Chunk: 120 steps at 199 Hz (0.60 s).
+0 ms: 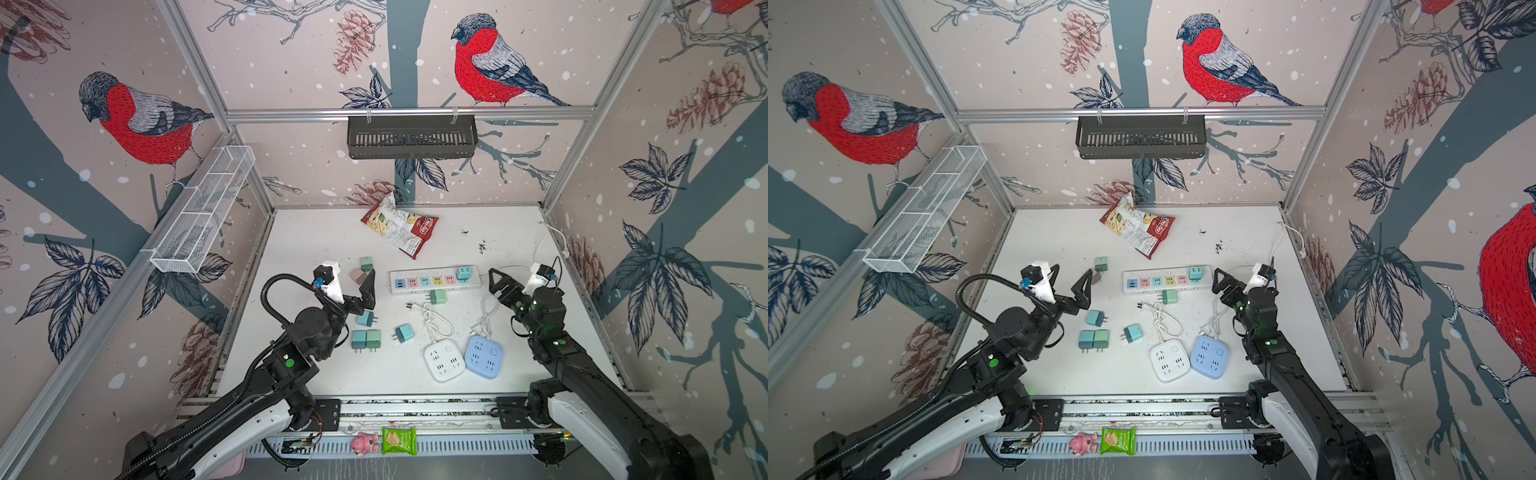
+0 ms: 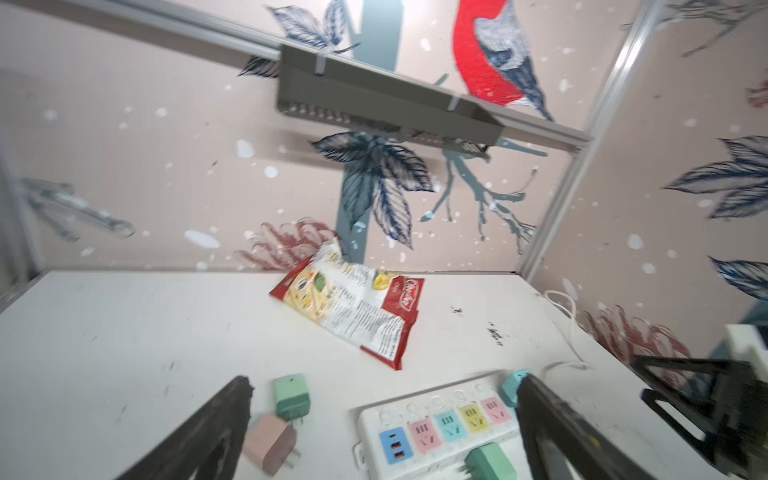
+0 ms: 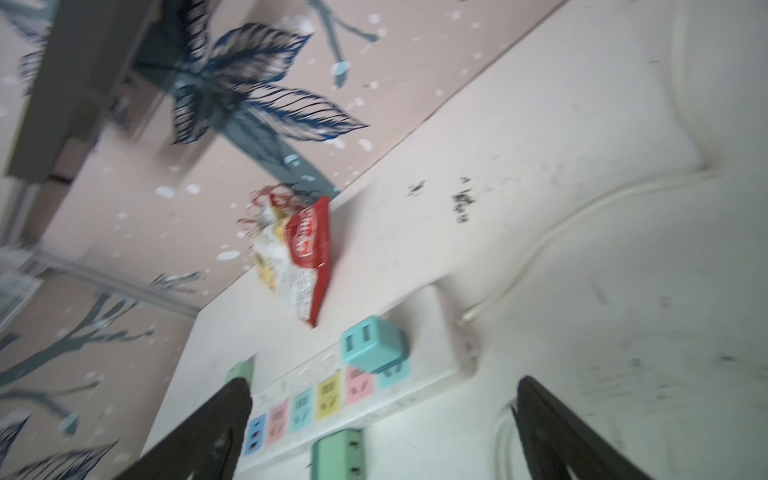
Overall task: Insert the plug
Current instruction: 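Open the left gripper and draw it back while the right gripper moves toward the strip, then move the right gripper over the green adapter beside the strip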
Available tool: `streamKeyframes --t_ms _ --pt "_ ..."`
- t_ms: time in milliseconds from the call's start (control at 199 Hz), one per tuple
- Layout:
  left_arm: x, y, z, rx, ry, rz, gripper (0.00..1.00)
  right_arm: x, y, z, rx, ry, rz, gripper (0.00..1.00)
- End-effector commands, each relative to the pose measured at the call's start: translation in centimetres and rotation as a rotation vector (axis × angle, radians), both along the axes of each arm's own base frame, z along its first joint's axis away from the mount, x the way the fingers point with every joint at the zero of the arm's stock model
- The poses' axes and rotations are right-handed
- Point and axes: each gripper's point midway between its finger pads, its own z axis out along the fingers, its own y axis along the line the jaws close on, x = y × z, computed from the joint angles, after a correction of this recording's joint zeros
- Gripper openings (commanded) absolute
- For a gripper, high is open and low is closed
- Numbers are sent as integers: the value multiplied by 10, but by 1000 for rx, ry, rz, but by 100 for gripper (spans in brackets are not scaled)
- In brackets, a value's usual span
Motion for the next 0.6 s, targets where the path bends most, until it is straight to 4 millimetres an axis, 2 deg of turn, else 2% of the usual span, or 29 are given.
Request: streamKeyframes --t_ms 0,85,145,206,321,421,517,597 --pt "0 28 4 -114 -94 126 99 -18 7 6 -70 7 -57 100" --pt "4 35 -17 -151 -44 179 98 -33 18 12 -61 -13 -49 100" --pt "7 32 -16 -143 -56 171 99 -39 27 23 -57 -27 -19 100" --pt "11 31 -11 -149 -40 185 98 -43 32 23 -80 5 -11 100" --pt "14 23 -8 -185 13 157 99 -42 41 13 -151 54 -1 100" --pt "13 18 -14 -181 14 129 99 -33 60 4 -212 100 45 97" --pt "16 30 -23 -168 37 210 98 -24 84 -15 -290 164 84 95" --pt "18 40 -27 -164 59 273 98 -16 97 -31 -379 214 73 95"
